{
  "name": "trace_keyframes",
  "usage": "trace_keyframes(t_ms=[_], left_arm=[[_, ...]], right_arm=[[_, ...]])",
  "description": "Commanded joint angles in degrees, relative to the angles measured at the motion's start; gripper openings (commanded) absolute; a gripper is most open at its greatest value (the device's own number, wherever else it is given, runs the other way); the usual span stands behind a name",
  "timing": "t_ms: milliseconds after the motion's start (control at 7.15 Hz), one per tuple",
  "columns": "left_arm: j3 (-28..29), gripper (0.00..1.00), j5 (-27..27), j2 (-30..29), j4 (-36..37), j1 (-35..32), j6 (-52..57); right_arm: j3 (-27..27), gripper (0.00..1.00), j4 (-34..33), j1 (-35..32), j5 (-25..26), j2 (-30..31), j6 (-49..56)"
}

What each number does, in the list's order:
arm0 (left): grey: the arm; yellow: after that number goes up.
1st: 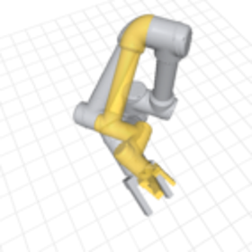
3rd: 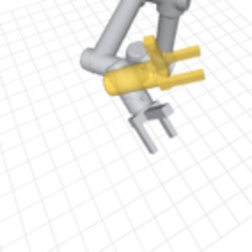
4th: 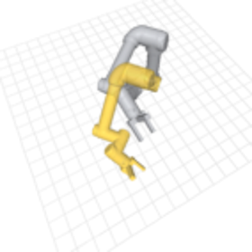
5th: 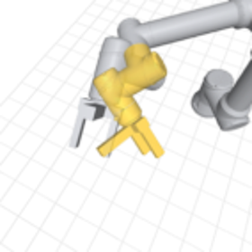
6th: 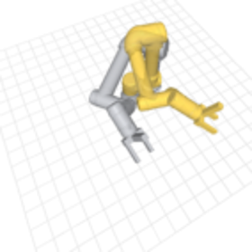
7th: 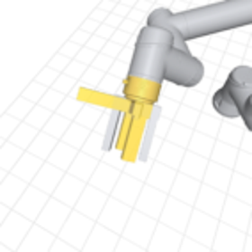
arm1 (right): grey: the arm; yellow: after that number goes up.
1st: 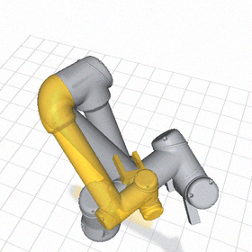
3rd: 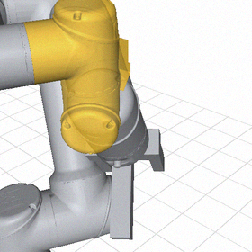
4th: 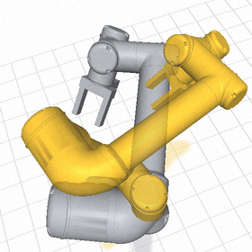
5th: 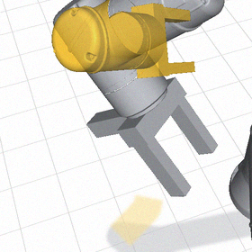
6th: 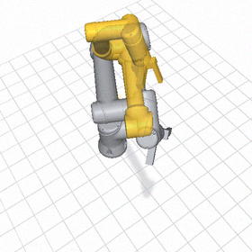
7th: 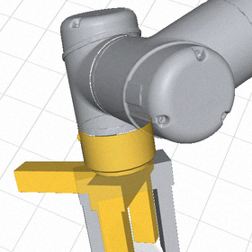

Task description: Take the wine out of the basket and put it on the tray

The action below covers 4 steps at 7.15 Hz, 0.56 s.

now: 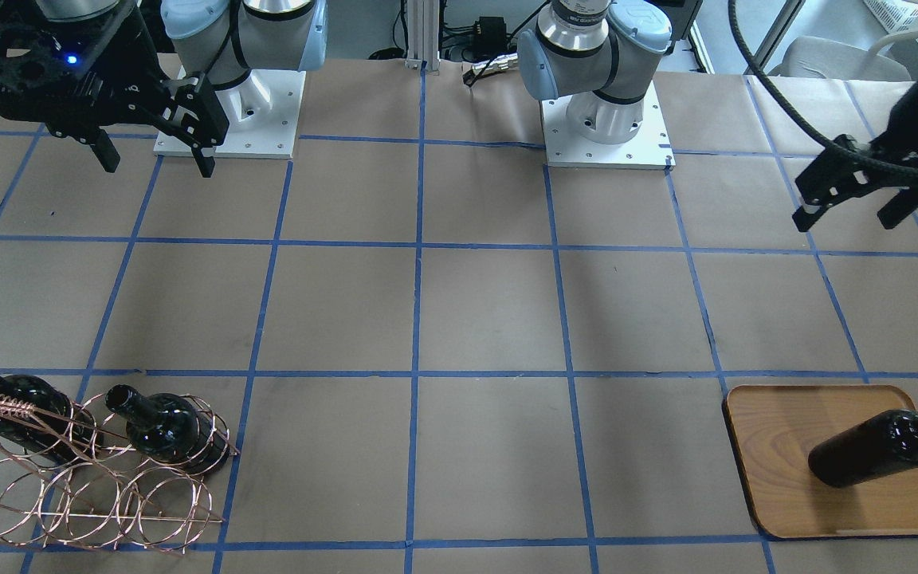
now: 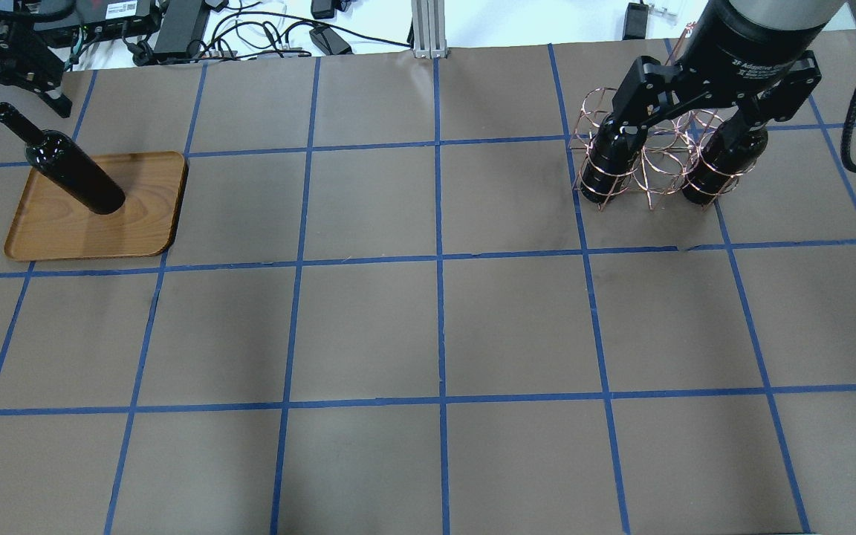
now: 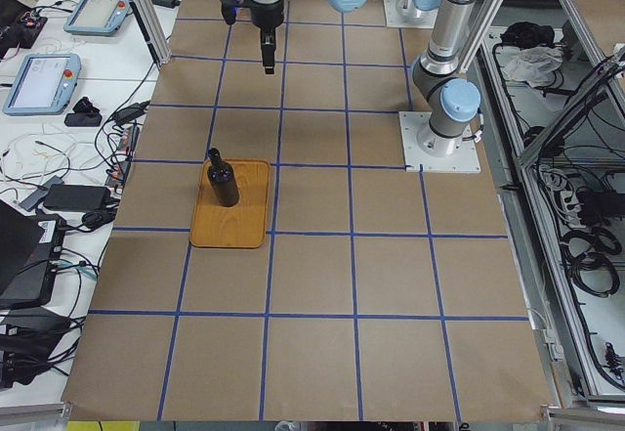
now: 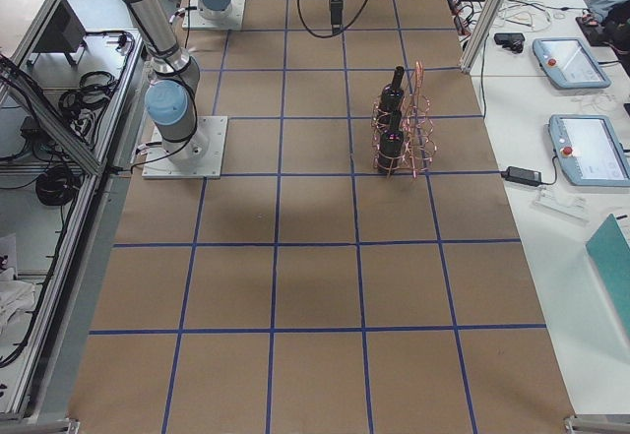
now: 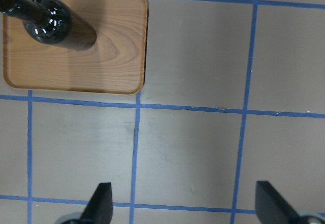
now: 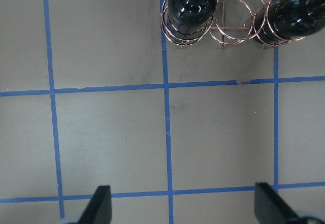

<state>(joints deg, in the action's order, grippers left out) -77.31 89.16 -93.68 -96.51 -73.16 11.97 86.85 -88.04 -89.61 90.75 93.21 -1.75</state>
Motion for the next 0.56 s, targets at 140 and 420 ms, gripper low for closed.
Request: trace_keyframes(t_ms=[140, 420], left_arm=[[-2.7, 1.0, 0.0, 3.4, 0.0, -12.1, -10.6], [-3.2, 1.0, -0.8, 4.6, 0.0, -16.2, -10.8]], right_arm=[[0.0, 1.0, 0.2, 0.1, 0.7, 1.5, 0.0], [0.0, 1.0, 0.0, 0.1, 0.1, 1.1, -0.1]])
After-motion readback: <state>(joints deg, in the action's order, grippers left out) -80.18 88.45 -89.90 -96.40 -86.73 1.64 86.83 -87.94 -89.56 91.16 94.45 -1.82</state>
